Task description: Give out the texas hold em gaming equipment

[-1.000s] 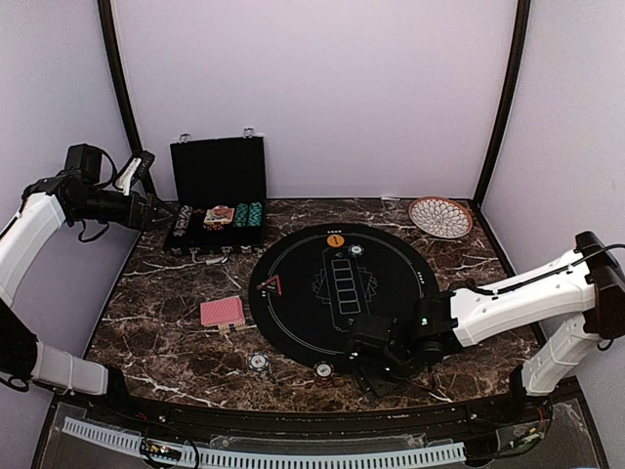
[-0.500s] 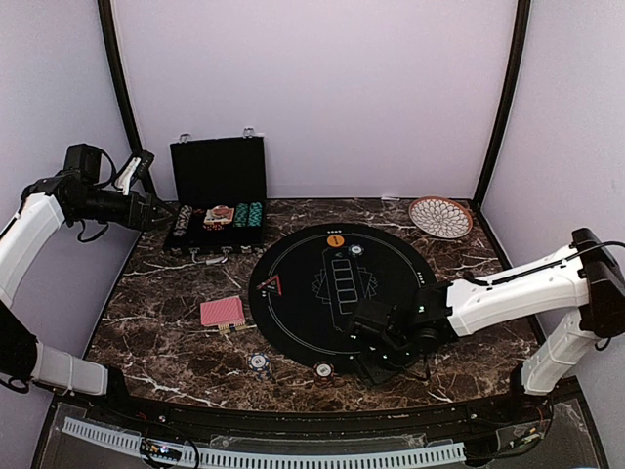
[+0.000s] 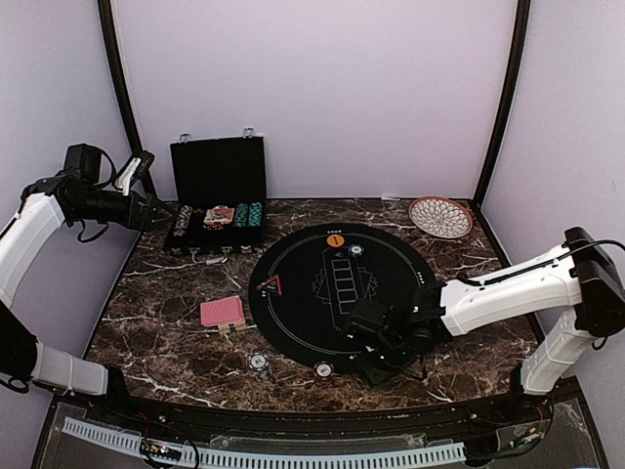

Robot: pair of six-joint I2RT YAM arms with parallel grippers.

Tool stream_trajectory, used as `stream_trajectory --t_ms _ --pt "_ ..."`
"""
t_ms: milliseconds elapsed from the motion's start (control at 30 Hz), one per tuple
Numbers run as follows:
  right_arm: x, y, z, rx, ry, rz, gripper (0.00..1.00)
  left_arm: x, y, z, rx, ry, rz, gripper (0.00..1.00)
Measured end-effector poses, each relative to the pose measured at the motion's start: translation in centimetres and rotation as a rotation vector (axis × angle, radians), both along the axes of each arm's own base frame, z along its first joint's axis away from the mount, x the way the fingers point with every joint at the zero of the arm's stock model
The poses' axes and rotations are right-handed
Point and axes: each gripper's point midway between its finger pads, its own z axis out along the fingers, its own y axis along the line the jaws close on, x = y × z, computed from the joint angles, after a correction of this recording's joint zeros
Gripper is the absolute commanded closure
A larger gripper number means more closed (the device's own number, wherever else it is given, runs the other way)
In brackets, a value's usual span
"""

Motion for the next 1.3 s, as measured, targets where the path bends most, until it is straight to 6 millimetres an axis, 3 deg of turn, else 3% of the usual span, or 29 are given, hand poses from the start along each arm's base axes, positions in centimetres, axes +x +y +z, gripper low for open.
stream_trajectory --t_ms 800,1133,1300 --pt "-0.12 0.23 0.01 0.01 0.01 0.008 0.57 -0.06 0.09 -0.16 0.013 -0.001 -0.003 0.01" --pt "-0.11 0.24 0.02 0.011 0.009 0.009 0.69 -0.05 0.11 -0.18 0.014 0.0 -0.002 0.01" --pt "-0.1 0.24 0.02 0.01 0.008 0.012 0.54 -0.04 0.13 -0.19 0.015 0.0 -0.001 0.01"
